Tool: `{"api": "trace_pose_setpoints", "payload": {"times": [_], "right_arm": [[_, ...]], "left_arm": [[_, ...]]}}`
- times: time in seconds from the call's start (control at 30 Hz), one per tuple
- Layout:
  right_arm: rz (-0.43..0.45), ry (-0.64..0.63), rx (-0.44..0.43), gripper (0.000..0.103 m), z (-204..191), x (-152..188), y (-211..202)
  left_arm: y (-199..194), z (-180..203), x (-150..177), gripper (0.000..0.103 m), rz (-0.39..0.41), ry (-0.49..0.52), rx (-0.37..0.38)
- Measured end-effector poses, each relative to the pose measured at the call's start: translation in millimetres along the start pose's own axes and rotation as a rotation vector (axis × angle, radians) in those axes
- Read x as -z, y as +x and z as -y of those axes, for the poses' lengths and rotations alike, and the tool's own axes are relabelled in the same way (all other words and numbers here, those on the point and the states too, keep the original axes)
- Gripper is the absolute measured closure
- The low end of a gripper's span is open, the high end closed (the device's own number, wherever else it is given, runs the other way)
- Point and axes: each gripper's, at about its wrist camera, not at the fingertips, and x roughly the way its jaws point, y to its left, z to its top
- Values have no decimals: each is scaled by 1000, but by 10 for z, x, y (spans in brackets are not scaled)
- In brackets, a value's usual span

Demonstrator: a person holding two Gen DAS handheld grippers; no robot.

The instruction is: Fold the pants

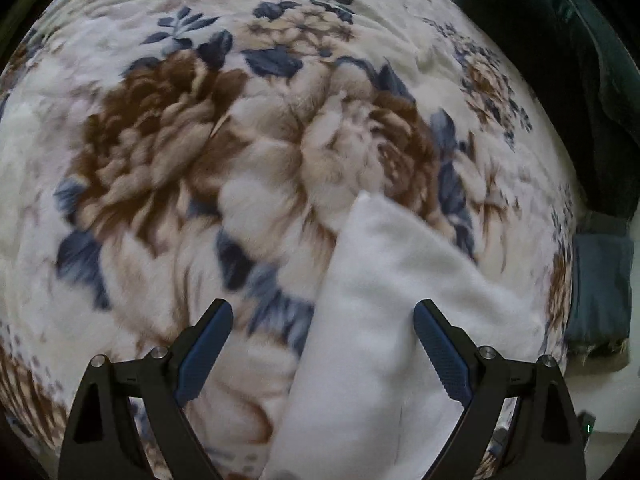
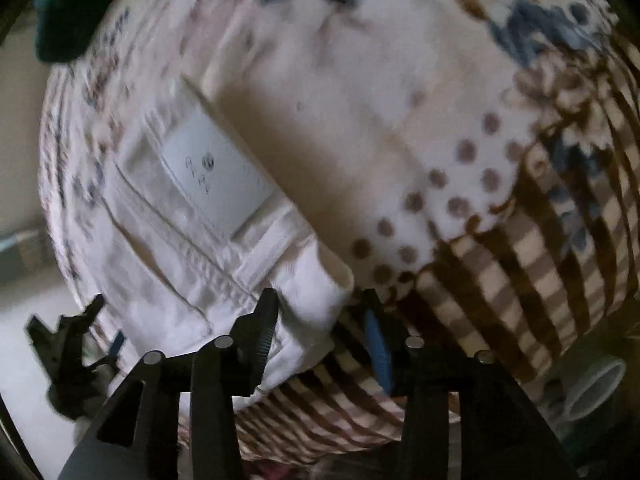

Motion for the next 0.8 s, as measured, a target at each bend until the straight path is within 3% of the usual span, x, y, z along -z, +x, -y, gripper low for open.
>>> {"api": "trace_pose_setpoints", "payload": {"times": [0.1,0.17,0.23,0.27,0.3,0.37,0.4,0.47,0.57,0.63,0.67,0.73,0.8], "right_arm": [[61,-21,-27,37,-14,-78,-154],[76,-63,-30,37,-100,-197,-158],[59,-109,-48,37,-230,-378,-41],[36,-128,-55,37,-294,-449,34],[0,-150,-65,37,-359,-538,144],[-25,-187,-56,46,-512,-623,324],[-22,-210,-34,52,-596,-627,401],[-23,-239,15,52,-675,-638,430],[-42,-232,27,46,-718,-638,420],[-72,-148,-29,41,-628,-621,370],[-68,-120,-61,40,-494,-549,259],[-55,-45,-135,30,-245,-386,93],[-58,8,-168,27,-63,-235,28]], "left_arm": [[171,70,-180,11,-36,17,47],[261,135,-249,17,-52,42,84],[330,224,-294,62,-55,77,132],[365,240,-305,64,-63,86,106],[405,226,-322,73,-70,82,83],[432,84,-369,79,-69,30,91],[480,-32,-406,79,-80,-13,107],[559,-145,-448,79,-100,-75,140],[451,-15,-433,73,-100,-22,115],[273,46,-342,53,-89,7,129],[190,43,-274,48,-82,3,152],[54,4,-85,14,-70,-13,194],[0,-57,164,14,-80,-23,191]]}}
